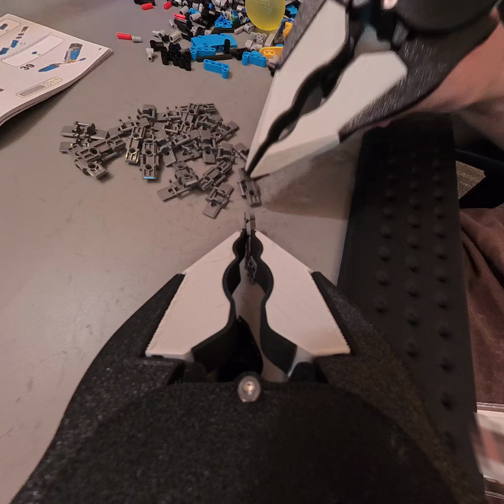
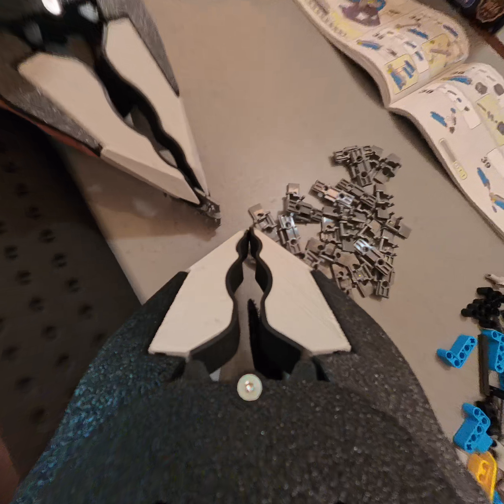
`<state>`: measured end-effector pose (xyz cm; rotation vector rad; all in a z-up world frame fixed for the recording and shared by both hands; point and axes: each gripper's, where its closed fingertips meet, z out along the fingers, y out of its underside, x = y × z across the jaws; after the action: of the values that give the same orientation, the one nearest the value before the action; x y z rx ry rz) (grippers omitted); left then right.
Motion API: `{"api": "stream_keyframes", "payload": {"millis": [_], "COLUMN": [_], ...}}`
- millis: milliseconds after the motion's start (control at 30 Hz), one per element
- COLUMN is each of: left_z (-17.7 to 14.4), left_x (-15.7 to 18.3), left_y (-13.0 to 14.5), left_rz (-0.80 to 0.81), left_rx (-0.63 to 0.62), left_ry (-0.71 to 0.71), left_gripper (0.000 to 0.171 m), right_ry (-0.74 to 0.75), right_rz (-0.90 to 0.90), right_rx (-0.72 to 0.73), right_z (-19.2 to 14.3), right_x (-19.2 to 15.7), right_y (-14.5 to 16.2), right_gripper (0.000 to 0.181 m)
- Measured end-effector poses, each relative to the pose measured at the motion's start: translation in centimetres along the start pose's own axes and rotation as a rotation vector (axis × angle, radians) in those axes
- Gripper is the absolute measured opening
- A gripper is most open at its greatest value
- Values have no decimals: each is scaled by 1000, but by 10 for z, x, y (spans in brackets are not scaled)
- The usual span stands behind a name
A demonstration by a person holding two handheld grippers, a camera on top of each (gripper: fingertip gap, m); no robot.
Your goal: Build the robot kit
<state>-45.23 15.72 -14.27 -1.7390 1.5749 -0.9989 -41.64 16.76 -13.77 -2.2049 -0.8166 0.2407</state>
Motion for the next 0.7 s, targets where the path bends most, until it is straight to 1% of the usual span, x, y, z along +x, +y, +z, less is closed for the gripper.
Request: {"api": "stream_keyframes", "payload": {"millis": [67,133,167,200,233,267,333,400,533,633,700], "left_z": [0,0,0,1,1,1,1,1,1,1,1], "left_x": [1,1,1,1,1,1,1,1,2,1,2], "left_y": [0,0,0,0,0,0,0,0,0,0,0], "left_rz": [10,23,27,27,25,21,18,26,24,11,21], "left_rx": [0,-1,-1,-1,-2,-1,-1,-1,-2,-1,-2], "left_ry": [-2,-6,-7,-6,-4,-2,-1,-6,-2,7,1], "left_gripper": [3,3,3,3,3,3,3,3,3,3,3], "right_ry": [-57,-76,-67,-64,-93,-131,-163,-189,-192,-187,-179], "right_rz": [29,10,-10,-19,-15,-7,2,27,32,16,13], "right_rx": [58,88,64,15,-43,-79,-69,-95,-78,-66,-71], "right_z": [-12,-23,-24,-22,-17,-12,-4,3,5,8,9], "right_x": [3,8,12,14,11,6,-1,-4,-6,-8,-7], "right_y": [-8,-11,-6,4,15,23,27,32,28,26,26], "right_gripper": [0,0,6,18,29,36,32,35,39,38,18]}}
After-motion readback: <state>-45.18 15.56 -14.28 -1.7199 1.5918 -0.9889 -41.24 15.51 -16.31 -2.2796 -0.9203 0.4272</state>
